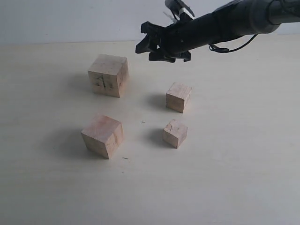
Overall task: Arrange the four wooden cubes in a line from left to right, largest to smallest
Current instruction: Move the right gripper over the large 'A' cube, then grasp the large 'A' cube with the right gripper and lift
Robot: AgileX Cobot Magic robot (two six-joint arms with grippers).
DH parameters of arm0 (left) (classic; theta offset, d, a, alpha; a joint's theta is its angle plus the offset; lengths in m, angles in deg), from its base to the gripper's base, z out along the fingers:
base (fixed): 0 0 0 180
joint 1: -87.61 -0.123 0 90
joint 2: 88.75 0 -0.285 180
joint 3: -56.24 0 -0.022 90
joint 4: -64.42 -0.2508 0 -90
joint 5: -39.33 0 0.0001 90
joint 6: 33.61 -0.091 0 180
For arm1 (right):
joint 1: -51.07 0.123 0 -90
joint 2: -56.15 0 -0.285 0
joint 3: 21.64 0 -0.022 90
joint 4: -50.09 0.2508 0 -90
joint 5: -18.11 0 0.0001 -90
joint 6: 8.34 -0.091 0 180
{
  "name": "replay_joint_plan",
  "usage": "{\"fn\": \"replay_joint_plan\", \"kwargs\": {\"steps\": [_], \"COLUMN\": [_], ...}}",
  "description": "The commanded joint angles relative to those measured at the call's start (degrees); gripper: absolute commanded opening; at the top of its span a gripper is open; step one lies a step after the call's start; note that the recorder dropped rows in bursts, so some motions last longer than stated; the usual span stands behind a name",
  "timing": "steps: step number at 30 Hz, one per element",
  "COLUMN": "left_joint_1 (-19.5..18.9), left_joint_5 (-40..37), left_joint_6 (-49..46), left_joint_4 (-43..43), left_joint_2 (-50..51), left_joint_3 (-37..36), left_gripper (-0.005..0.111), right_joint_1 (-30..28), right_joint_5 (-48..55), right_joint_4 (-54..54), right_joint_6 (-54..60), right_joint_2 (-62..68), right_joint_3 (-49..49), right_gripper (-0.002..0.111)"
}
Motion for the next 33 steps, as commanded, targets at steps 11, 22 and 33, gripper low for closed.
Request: {"fn": "replay_joint_plan", "kwargs": {"steps": [11,22,33], "left_joint_1": [0.35,0.35,0.35], "left_joint_5": [0.64,0.64,0.64], "left_joint_6": [0.01,0.01,0.01], "left_joint_4": [-0.23,-0.23,-0.23], "left_joint_2": [-0.31,-0.31,-0.31], "left_joint_3": [-0.19,-0.19,-0.19], "left_gripper": [0.0,0.0,0.0], "right_joint_1": [7.9,9.31,9.9], "right_joint_5": [-0.24,-11.46,-8.62], "right_joint_4": [-17.8,-16.46,-13.84], "right_joint_6": [27.83,30.86,30.75], "right_joint_2": [0.36,1.57,8.74], "right_joint_3": [-0.48,-2.65,-10.71], "right_gripper": [0.099,0.103,0.103]}}
